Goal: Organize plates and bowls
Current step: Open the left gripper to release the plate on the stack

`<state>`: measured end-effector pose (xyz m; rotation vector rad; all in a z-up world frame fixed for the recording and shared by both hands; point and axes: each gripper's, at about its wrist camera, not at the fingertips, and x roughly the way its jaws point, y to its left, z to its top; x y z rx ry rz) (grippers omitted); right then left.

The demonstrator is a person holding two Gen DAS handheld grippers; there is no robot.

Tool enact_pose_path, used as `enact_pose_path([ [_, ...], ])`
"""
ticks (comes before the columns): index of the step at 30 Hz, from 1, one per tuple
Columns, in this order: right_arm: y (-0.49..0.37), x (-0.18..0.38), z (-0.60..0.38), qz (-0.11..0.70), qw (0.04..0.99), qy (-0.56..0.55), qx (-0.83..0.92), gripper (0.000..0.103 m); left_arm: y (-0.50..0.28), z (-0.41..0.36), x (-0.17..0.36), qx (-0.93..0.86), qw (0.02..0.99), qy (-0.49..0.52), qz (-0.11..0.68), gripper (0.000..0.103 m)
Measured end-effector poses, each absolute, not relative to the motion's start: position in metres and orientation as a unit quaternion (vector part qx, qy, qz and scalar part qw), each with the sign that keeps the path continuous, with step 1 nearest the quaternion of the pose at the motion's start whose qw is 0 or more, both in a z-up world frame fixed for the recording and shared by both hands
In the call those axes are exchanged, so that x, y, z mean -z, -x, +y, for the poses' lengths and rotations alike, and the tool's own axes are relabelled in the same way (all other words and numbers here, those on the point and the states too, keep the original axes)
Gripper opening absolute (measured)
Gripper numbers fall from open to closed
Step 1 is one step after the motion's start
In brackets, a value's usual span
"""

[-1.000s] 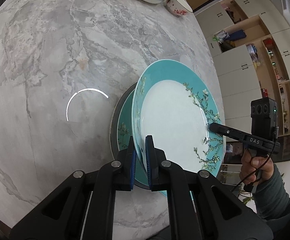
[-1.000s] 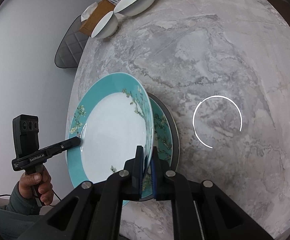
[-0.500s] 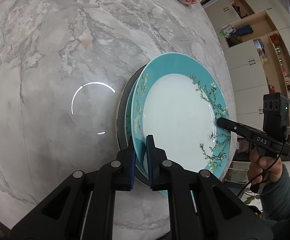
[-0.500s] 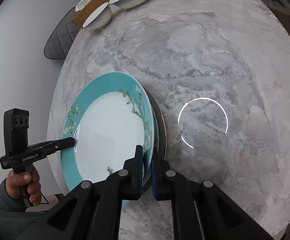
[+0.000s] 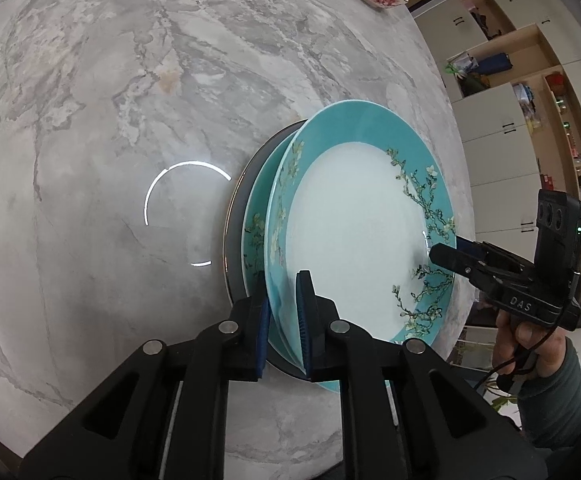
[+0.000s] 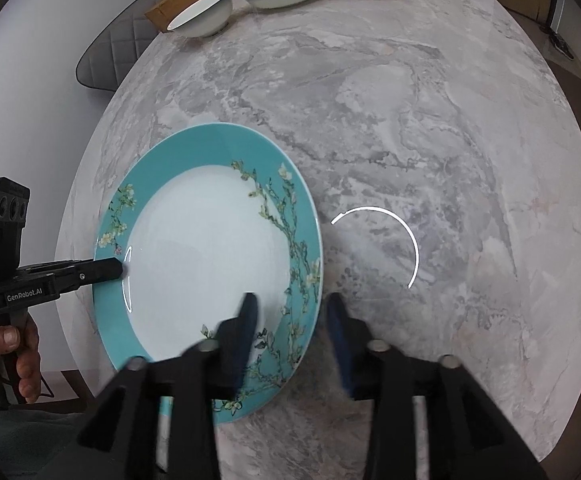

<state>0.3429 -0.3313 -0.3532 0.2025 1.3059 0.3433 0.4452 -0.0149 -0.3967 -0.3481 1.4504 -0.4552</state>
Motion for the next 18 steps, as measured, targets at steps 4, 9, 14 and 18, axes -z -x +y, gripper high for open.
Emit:
enact_pose_path([
  [4,-0.339,0.341,-0.334,0.584,0.791,-0.095,-0.157,0.090,-0.443,-0.006,0.377,0.186,0.738,0.154,0.630,0.090],
  [9,-0.343,0.314,-0.350,0.555,0.815,-0.081,-0.149,0.103,-0.452,0.016,0.355,0.171,0.736,0.187,0.628,0.103],
  [14,-0.375,0.292,-0.362,0.533,0.827,-0.090,-0.153,0.103,-0.486,0.025,0.327,0.148,0.769,0.175,0.597,0.103],
  [18,-0.420,0.278,-0.369,0.515,0.834,-0.117,-0.161,0.103,-0.528,0.018,0.297,0.149,0.809,0.169,0.543,0.103],
])
